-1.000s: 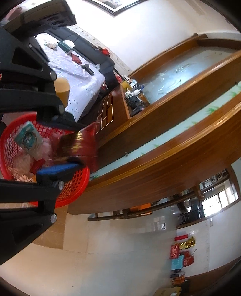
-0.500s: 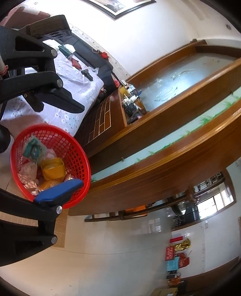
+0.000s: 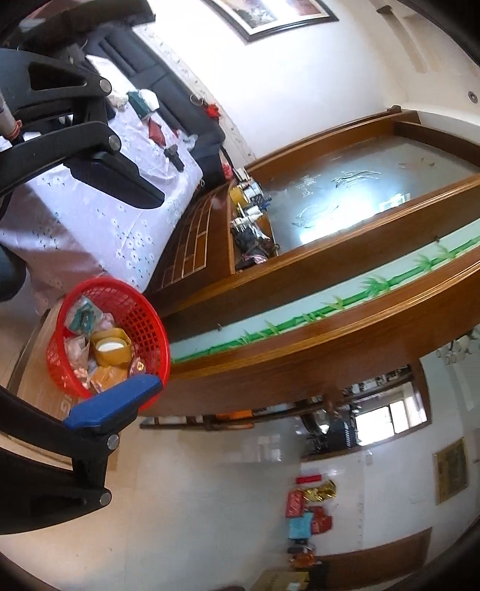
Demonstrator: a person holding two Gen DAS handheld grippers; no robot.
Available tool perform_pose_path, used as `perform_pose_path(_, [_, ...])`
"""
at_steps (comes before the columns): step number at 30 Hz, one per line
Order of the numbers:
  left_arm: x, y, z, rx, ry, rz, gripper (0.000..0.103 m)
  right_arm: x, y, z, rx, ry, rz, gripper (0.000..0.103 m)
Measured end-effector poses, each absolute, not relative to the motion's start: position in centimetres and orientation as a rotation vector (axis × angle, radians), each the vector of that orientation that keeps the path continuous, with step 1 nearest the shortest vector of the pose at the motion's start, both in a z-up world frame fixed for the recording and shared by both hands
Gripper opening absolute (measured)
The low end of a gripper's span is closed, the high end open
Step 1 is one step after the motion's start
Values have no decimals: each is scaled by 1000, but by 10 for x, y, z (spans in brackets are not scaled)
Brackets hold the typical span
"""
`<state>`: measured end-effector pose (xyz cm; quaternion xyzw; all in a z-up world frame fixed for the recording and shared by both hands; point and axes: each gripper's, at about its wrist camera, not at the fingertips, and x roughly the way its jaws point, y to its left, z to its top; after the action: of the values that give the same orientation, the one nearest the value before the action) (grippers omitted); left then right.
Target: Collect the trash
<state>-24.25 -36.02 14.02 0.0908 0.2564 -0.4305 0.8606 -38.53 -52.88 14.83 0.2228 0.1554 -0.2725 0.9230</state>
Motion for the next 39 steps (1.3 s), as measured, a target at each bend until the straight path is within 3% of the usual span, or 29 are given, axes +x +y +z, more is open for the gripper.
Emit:
perform_pose_path(16, [-238, -317, 155, 116, 528, -859, 101, -391, -478, 149, 374, 366, -621, 96])
perform_pose_path(39, [-247, -332, 148, 187, 539, -863, 101, -397, -492, 145, 402, 368, -651, 96])
